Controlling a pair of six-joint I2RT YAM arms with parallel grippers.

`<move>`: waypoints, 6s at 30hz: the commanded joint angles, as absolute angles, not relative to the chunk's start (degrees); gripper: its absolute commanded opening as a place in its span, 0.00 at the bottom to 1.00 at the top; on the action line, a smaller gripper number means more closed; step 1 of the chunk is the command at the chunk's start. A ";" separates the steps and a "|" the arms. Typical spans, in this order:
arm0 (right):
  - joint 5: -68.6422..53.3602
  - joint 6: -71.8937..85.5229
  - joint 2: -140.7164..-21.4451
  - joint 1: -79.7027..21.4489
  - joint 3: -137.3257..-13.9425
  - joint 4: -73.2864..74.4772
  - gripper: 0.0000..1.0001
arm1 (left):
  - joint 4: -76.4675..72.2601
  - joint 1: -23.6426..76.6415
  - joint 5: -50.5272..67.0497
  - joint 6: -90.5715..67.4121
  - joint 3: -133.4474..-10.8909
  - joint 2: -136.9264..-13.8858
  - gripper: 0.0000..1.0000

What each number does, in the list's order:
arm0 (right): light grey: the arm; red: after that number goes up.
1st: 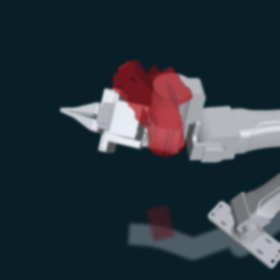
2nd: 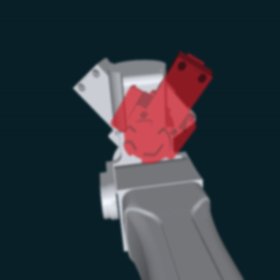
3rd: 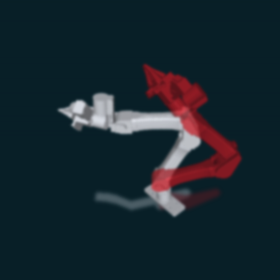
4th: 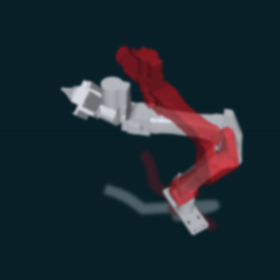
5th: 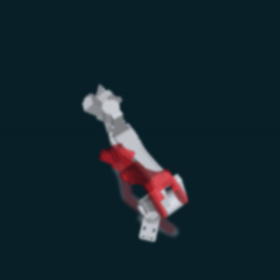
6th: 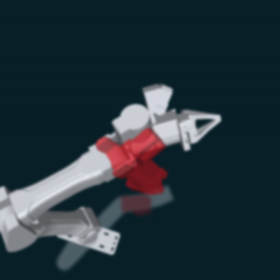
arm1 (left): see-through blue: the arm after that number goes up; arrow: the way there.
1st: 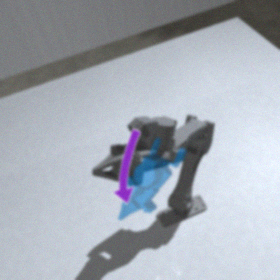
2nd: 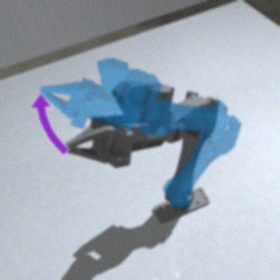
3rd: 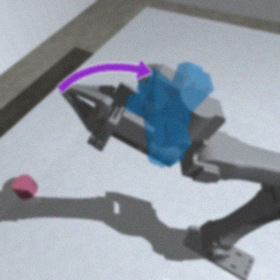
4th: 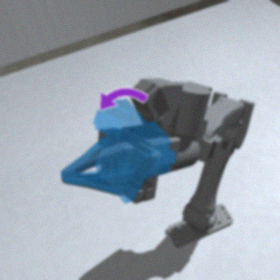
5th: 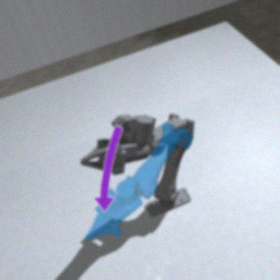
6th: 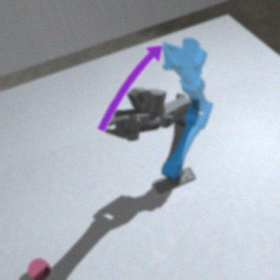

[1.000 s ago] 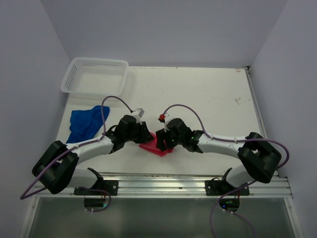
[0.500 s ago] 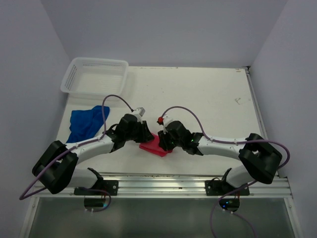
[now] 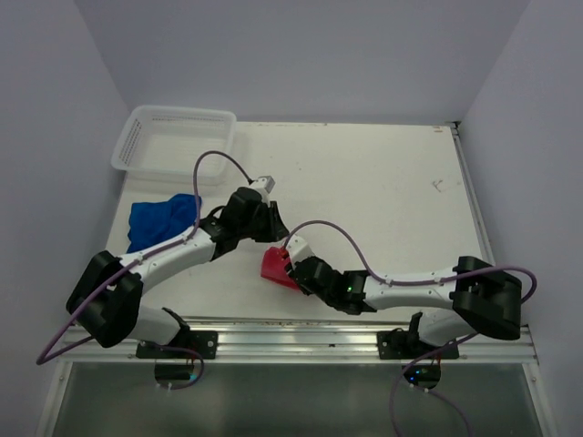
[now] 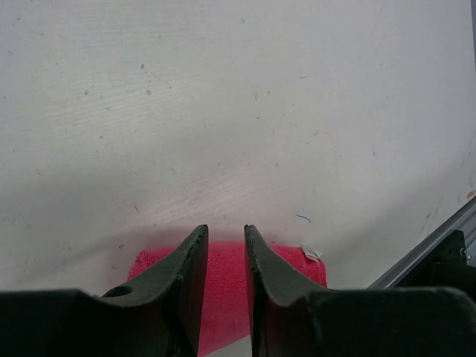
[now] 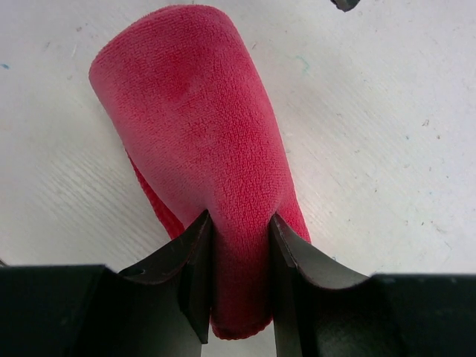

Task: Roll the towels
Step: Roll the towel, then place the rolled towel into the container

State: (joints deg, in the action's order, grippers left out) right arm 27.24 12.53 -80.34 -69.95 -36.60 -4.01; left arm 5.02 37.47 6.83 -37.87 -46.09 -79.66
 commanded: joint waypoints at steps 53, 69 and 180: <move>0.28 10.98 -76.99 -63.29 -45.35 4.39 0.79 | 0.97 38.23 9.32 -42.19 -28.65 -69.79 0.30; -30.93 14.95 -87.62 -45.97 -44.65 0.44 0.84 | 0.97 38.23 9.14 -42.01 -28.30 -69.43 0.30; -8.97 -13.71 -79.11 -48.25 -27.25 -24.35 0.00 | 5.35 40.60 29.62 25.83 -38.58 -84.11 0.87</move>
State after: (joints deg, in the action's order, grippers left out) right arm -11.05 -13.21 -80.79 -47.99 -27.29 -21.19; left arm 1.74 38.79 28.88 24.01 -39.55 -82.17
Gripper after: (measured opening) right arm 0.302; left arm 0.868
